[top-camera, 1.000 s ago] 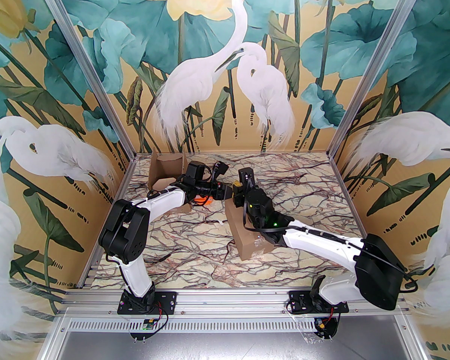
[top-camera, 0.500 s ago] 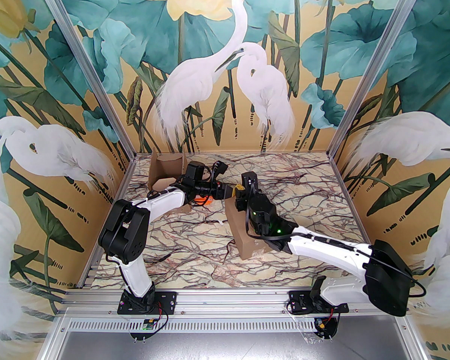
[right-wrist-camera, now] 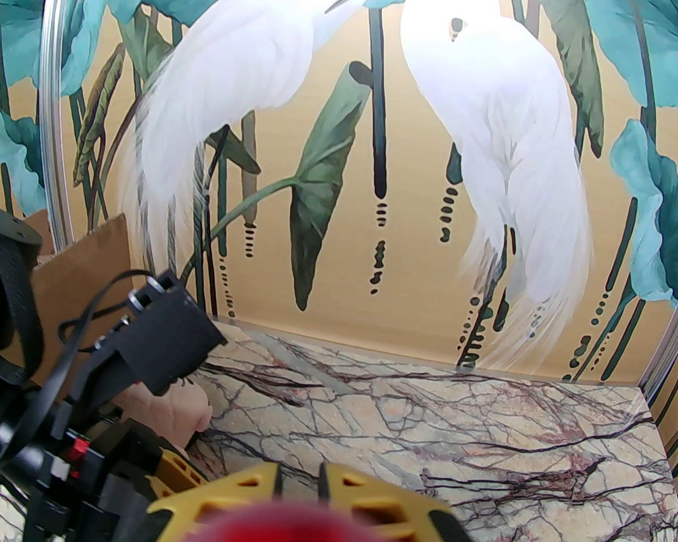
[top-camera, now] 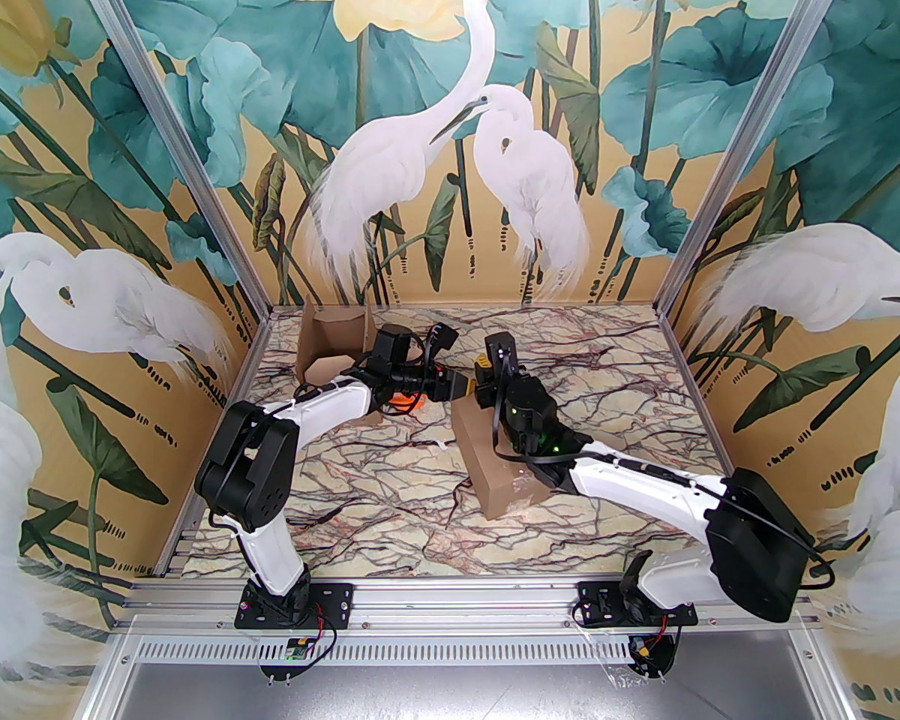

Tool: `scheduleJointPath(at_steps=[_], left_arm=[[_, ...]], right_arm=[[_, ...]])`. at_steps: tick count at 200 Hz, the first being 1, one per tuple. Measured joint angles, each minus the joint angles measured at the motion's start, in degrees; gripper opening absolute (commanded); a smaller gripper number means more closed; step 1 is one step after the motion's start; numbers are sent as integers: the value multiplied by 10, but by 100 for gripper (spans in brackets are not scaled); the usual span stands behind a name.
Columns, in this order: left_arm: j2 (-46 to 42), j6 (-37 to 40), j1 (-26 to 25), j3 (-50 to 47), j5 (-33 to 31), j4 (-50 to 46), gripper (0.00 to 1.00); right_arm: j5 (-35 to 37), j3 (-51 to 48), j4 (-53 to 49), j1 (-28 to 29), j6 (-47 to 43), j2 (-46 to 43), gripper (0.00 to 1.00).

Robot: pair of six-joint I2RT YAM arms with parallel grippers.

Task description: Unpack the express box

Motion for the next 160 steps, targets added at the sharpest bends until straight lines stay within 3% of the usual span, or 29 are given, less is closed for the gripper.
scheduleJointPath(at_steps=[160], left_arm=[[-1, 0, -5, 0, -13, 1, 35]], right_arm=[[-17, 0, -1, 0, 2, 3, 0]])
